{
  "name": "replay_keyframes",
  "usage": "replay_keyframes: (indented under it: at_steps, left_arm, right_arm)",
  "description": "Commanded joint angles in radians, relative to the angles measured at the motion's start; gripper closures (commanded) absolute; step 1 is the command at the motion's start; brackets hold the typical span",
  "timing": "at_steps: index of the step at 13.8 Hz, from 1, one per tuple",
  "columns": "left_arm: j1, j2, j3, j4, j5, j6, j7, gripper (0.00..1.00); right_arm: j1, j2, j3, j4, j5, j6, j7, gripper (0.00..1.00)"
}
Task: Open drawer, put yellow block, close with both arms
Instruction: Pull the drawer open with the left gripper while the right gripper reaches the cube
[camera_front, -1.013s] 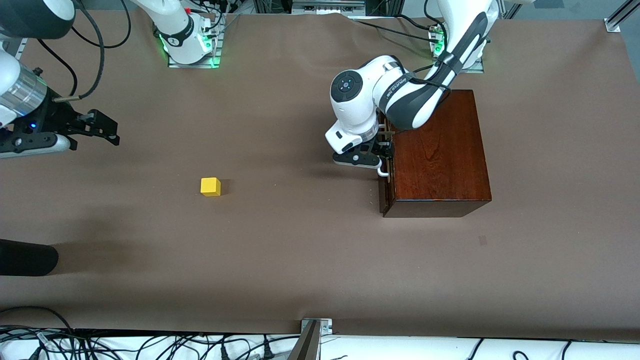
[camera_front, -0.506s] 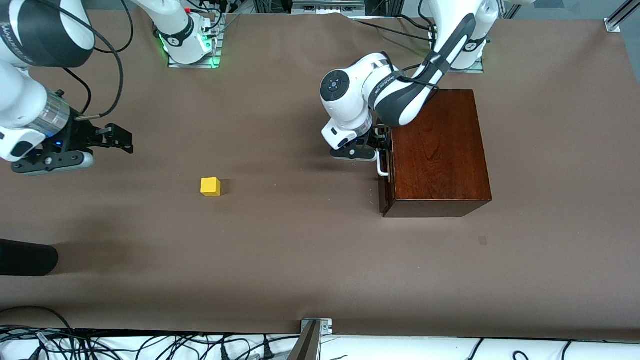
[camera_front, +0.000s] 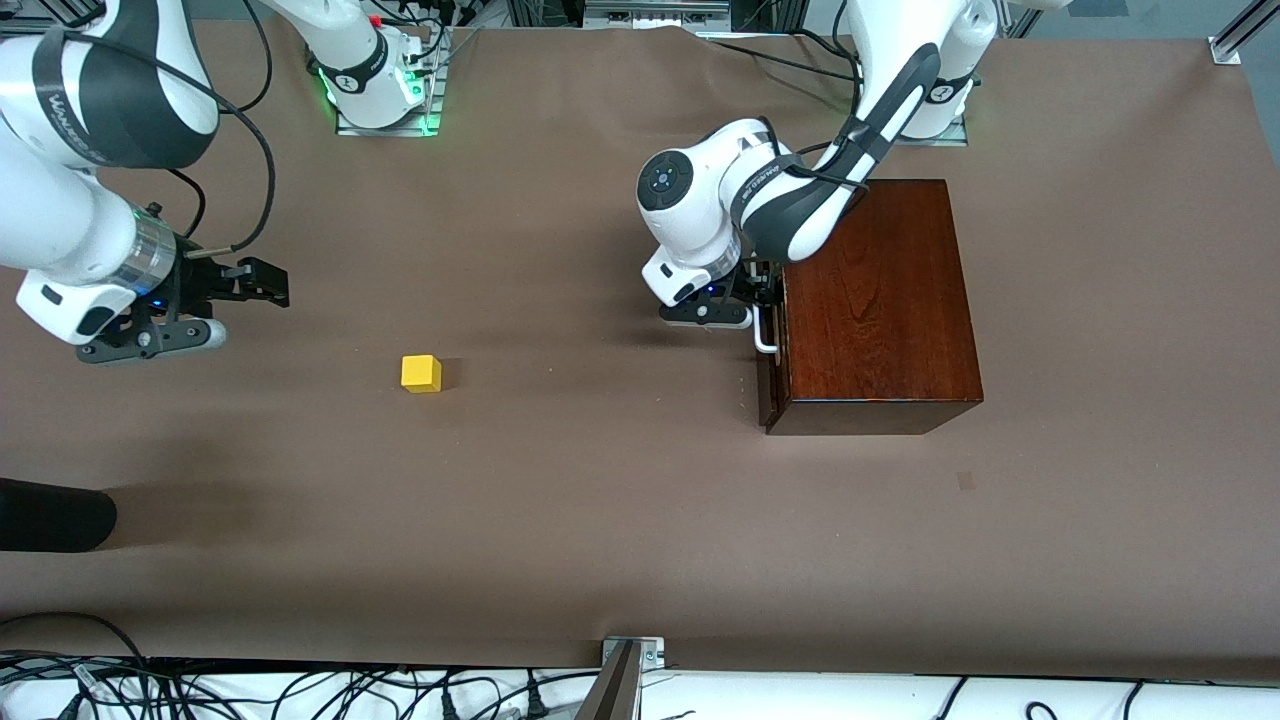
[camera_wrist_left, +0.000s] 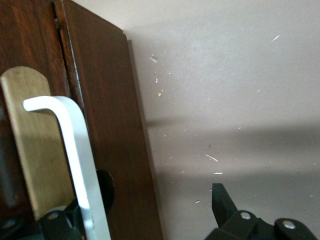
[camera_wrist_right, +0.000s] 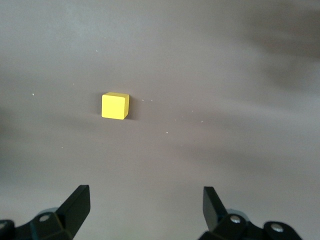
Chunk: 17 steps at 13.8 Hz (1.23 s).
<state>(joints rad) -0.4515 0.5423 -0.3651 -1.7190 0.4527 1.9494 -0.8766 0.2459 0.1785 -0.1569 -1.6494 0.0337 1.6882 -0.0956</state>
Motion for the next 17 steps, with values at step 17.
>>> replay_keyframes:
  at_steps: [17]
  left_arm:
    - [-0.171,0.148,0.0,0.309,-0.126,0.003,-0.114,0.0]
  right_arm:
    - [0.115,0.096,0.0,-0.154,0.057,0.267,0.125,0.0]
